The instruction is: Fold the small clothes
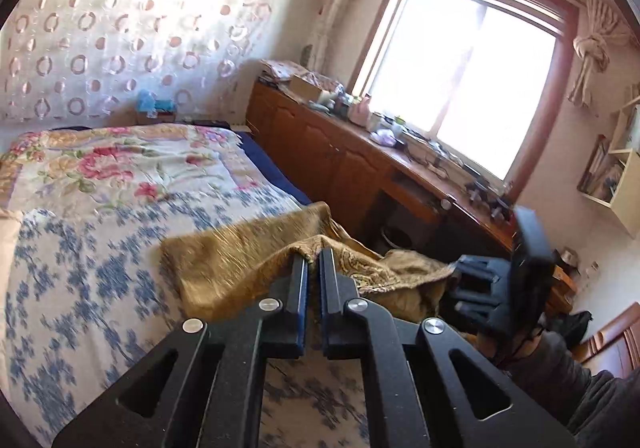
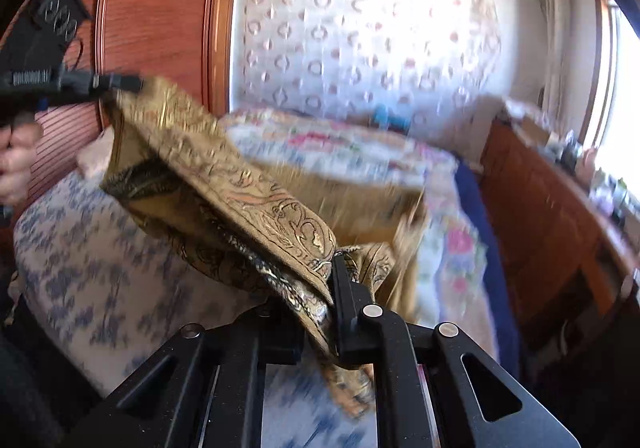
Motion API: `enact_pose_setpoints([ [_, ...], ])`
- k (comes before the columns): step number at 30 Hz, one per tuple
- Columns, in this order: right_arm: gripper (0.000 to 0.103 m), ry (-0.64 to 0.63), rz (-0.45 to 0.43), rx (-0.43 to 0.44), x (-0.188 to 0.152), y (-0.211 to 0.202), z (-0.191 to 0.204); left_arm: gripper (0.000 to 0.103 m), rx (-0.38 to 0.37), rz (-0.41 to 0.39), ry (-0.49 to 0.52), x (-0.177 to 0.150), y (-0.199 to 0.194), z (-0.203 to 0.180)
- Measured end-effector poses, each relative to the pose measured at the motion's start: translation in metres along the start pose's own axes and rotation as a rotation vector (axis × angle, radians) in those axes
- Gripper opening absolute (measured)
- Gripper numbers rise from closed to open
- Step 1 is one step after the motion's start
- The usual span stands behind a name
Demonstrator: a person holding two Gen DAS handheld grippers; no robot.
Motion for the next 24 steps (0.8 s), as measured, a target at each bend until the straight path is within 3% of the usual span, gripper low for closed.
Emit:
enact_pose_setpoints([
  [4, 0.011, -0.051, -0.037, -0.012, 0.047, 0.023, -0.010, 0.006, 0.061, 0.002, 0.002, 0.012, 0.013, 0.022],
  [9, 0.011, -0.089, -0.012, -0.015, 0.071, 0.076, -0.013, 0.010, 0.128, 0.039, -0.003, 0.017, 0.037, 0.054],
  [12, 0.011, -0.100, 0.015, -0.006, 0.077, 0.111, -0.015, 0.030, 0.149, 0.056, 0.000, 0.015, 0.047, 0.068],
  [13, 0.011, -0.102, 0.023, 0.000, 0.080, 0.122, -0.015, 0.044, 0.161, 0.057, 0.004, 0.013, 0.050, 0.074],
  [15, 0.011, -0.108, 0.036, 0.004, 0.086, 0.138, -0.021, 0.052, 0.169, 0.066, 0.010, 0.010, 0.053, 0.082],
  [17, 0.011, -0.103, 0.061, 0.018, 0.092, 0.160, -0.024, 0.073, 0.169, 0.088, 0.003, 0.006, 0.060, 0.091],
  [19, 0.011, -0.086, 0.089, 0.028, 0.099, 0.179, -0.031, 0.076, 0.177, 0.108, -0.002, 0.001, 0.067, 0.099],
  [24, 0.046, -0.004, 0.123, 0.006, 0.115, 0.198, -0.052, 0.076, 0.211, 0.169, -0.009, -0.013, 0.090, 0.118],
])
Point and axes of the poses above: each gripper's, at about its wrist camera, not at the fingertips, and y roughly the way its jaws point, z to its left, x to its top, the point moved 7 cm from there along y, roughly the way its jaws point, and after that the axes turned 1 degree about -x, right-handed, at the moved point
